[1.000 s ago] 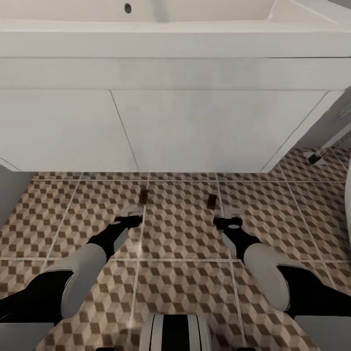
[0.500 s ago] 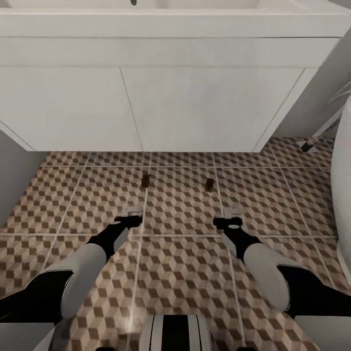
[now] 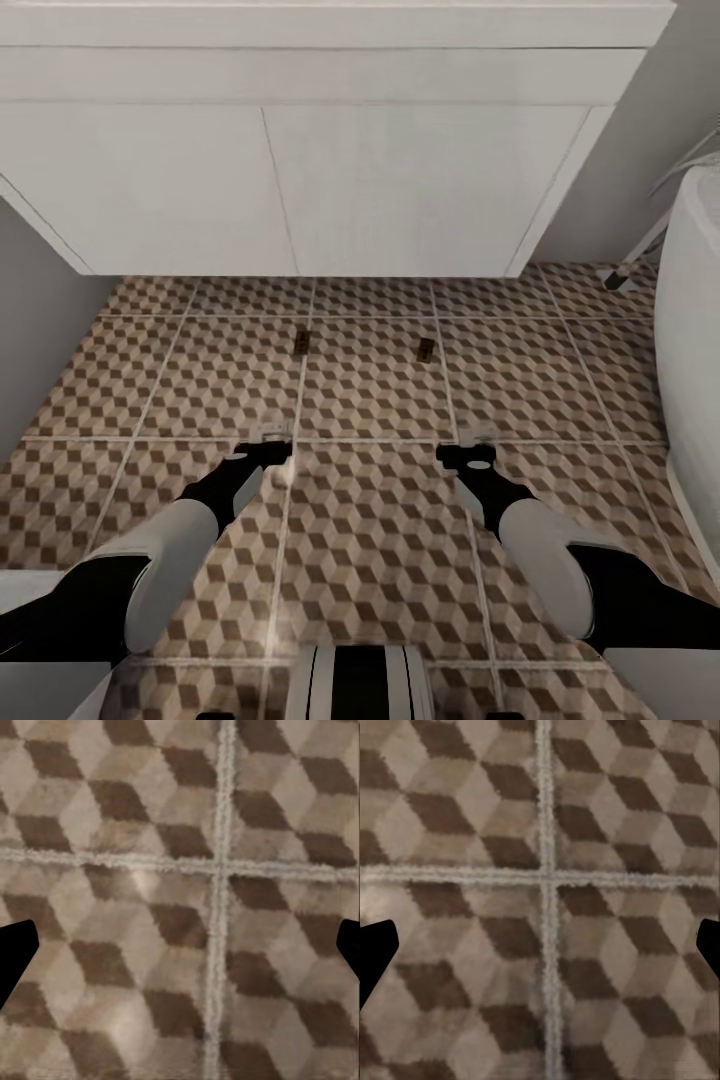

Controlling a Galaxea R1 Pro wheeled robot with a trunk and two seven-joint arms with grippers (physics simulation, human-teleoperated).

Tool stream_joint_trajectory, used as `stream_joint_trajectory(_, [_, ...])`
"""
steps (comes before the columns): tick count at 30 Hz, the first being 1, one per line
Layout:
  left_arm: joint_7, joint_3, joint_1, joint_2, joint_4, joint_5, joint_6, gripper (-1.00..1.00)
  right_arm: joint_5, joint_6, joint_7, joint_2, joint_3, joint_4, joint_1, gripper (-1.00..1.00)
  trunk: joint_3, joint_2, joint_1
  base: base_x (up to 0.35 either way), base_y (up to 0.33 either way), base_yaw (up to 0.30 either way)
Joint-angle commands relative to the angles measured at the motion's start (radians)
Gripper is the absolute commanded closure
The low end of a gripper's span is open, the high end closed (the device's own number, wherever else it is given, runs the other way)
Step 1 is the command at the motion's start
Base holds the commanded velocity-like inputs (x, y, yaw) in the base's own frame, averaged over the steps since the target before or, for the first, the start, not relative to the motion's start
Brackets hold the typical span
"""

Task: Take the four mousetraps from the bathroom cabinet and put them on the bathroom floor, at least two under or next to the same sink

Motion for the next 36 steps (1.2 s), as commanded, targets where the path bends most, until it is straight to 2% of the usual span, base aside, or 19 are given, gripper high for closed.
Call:
stream_joint_trajectory(1, [0.001,0.006,0.000,-0.001,-0.003,-0.002,0.005,-1.00,0.009,-0.006,-0.002,0.001,-0.008,0.001,-0.001,-1.00,0.000,0.000,-0.001,-0.298,0.000,0.000])
stream_joint_trajectory(11, [0.001,0.009,0.000,-0.002,-0.008,-0.002,-0.009,-1.00,0.009,-0.027,0.002,0.001,-0.007,0.001,-0.001,-1.00,0.000,0.000,-0.001,-0.139,0.000,0.000])
stream_joint_trajectory(36, [0.003,0.009,0.000,-0.003,-0.008,-0.005,-0.016,-1.00,0.010,-0.039,0.008,0.001,-0.005,0.001,-0.001,-1.00,0.000,0.000,-0.001,-0.008,0.000,0.000])
